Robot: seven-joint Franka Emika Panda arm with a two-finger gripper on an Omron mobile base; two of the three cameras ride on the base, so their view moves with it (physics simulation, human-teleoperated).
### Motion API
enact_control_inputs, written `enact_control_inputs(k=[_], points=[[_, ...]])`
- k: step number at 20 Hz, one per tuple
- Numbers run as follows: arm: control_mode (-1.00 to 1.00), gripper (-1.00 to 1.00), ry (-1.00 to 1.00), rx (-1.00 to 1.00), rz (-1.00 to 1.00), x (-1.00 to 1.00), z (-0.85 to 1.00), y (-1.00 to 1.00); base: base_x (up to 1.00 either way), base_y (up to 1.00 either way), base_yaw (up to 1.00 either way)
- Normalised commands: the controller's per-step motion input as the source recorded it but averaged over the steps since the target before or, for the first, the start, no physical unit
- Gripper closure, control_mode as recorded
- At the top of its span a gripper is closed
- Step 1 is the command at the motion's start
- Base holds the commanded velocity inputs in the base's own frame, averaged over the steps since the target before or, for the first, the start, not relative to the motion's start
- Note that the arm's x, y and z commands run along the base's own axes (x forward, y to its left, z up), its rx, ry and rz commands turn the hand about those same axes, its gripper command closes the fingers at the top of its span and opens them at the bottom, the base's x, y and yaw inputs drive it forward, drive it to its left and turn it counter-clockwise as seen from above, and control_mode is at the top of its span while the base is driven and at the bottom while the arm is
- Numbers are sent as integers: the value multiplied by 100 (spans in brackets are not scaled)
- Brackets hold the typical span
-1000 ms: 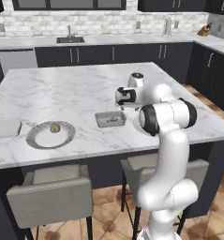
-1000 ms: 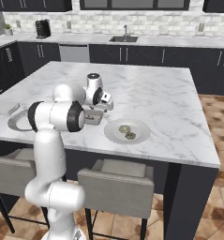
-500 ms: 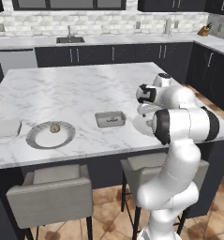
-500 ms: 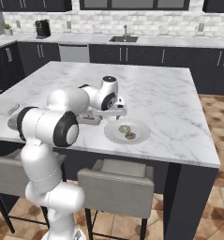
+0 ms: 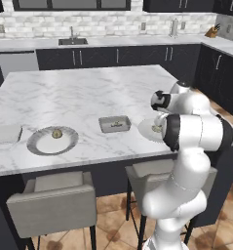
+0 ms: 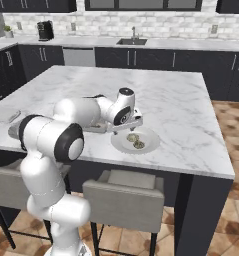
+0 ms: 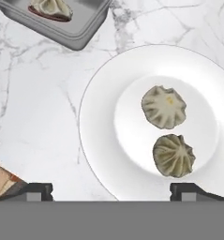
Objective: Place two dumplings into each of the tupperware containers and then place the containers in the fridge.
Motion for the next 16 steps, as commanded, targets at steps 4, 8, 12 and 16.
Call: enact_control_inputs(k=[4, 8, 12, 16], points=[[-100, -100, 6, 0, 0, 60, -11, -1, 0, 0, 0], [-100, -100, 15, 0, 0, 19, -36, -21, 0, 0, 0], [-100, -100, 4, 0, 0, 1, -29, -25, 0, 0, 0], [-100, -100, 5, -1, 0, 22, -32, -4, 0, 0, 0]])
